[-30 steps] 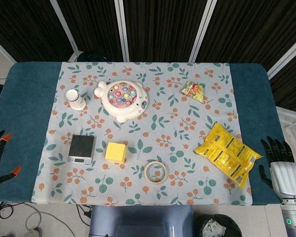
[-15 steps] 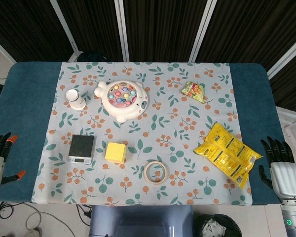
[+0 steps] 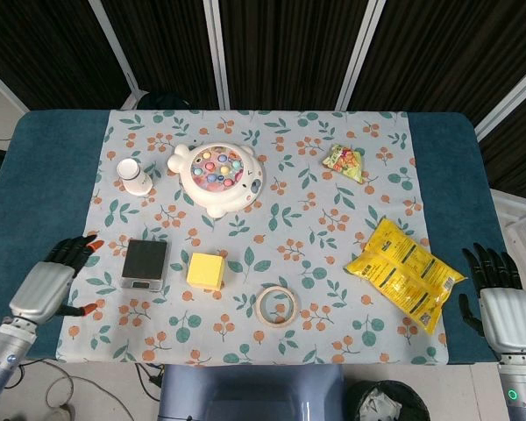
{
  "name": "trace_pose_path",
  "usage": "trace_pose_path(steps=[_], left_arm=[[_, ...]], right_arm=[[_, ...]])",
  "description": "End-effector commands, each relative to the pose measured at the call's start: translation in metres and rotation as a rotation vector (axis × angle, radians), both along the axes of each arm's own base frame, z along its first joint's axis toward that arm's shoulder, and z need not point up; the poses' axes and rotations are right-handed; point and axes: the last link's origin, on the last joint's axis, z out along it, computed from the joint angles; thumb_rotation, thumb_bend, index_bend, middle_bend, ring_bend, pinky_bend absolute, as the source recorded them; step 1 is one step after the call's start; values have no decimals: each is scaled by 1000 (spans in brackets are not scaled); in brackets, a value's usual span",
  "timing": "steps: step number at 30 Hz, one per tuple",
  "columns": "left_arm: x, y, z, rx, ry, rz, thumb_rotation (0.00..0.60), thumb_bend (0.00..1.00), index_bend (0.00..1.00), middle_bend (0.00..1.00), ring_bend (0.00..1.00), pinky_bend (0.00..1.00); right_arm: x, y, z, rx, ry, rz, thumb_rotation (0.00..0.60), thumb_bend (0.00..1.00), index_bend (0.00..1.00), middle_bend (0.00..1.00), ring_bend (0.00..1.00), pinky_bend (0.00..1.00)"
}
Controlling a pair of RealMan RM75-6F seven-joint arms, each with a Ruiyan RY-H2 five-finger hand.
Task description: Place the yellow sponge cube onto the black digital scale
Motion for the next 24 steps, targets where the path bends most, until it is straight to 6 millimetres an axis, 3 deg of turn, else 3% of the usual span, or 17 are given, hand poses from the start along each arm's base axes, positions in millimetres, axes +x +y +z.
trace_pose_path(steps=[1,10,19,24], left_arm=[[35,26,-19,-103,21,-39,600,70,68,19,0,74],[73,49,-76,-204,88,-129,600,70,68,20,0,74],[87,58,-119,-223,108,-153,600,70,68,21,0,83],[94,61,-132,-217,116,-173,600,69,72,29,0,126]], right_arm=[[0,0,0,1,-1,-1,600,560,0,43,36,0],[-1,0,2,-3,-2,-2,600,560,0,43,36,0],[-2,0,8,-25,-13,-5,600,560,0,43,36,0],[-3,0,11,-32,-16,-6,600,560,0,43,36,0]])
